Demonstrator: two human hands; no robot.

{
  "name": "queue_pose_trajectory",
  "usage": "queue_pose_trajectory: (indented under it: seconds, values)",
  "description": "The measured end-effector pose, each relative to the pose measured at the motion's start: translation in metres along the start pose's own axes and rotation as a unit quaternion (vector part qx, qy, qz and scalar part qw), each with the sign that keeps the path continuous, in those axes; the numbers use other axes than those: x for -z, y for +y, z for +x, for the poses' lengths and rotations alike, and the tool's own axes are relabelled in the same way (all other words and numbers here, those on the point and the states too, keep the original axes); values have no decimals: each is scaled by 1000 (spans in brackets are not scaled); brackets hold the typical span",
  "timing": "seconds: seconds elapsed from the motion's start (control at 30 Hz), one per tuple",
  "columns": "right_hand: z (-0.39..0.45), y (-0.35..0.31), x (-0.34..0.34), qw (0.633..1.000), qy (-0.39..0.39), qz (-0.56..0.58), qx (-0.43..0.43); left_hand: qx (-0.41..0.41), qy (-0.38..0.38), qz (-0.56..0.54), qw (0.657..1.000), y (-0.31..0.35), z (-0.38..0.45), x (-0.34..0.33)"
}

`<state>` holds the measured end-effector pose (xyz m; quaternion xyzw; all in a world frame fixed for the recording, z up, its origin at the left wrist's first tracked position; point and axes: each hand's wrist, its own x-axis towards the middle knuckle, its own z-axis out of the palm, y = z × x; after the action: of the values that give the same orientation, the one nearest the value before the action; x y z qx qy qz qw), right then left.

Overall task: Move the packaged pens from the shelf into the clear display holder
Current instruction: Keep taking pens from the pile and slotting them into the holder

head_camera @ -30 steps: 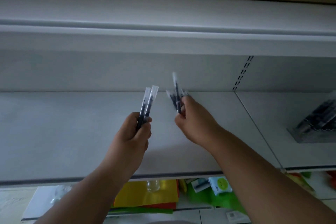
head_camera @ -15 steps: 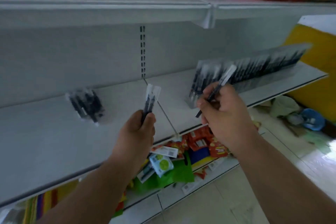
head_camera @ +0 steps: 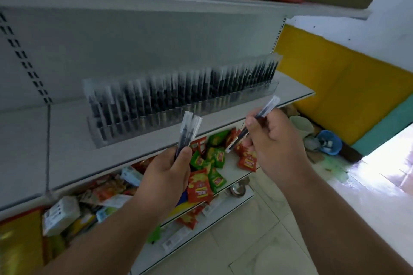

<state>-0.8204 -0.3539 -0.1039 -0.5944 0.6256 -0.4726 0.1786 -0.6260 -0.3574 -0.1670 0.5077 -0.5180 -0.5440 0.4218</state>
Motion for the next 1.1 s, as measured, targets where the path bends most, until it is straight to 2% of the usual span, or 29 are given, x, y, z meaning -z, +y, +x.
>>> queue_pose_trajectory:
  seconds: [0.17, 0.23, 0.33, 0.5, 0.67, 0.87, 1.0, 1.1]
  values:
    - [51, 45, 12, 999, 52, 15, 2, -12, -1, 72, 997, 8, 45, -28]
    - [71, 59, 22, 997, 76, 14, 1, -5, -17, 55, 998, 15, 66, -41]
    - [103, 69, 45, 997, 73, -23, 23, 6, -27, 11, 1000, 24, 91, -68]
    - [166, 95, 59, 994, 64, -58, 71, 22, -14, -3, 1000, 25, 127, -105]
    - [236, 116, 57, 987, 8, -50, 155, 25, 61, -50, 997, 20, 159, -137]
    - [279, 146, 34, 963, -115, -99, 222, 53, 163, -111, 979, 18, 173, -181]
    - [289, 146, 34, 953, -143, -125, 237, 60, 176, -116, 976, 16, 176, -197]
    - [297, 152, 31, 926, -217, -195, 241, 57, 185, -124, 973, 21, 178, -205]
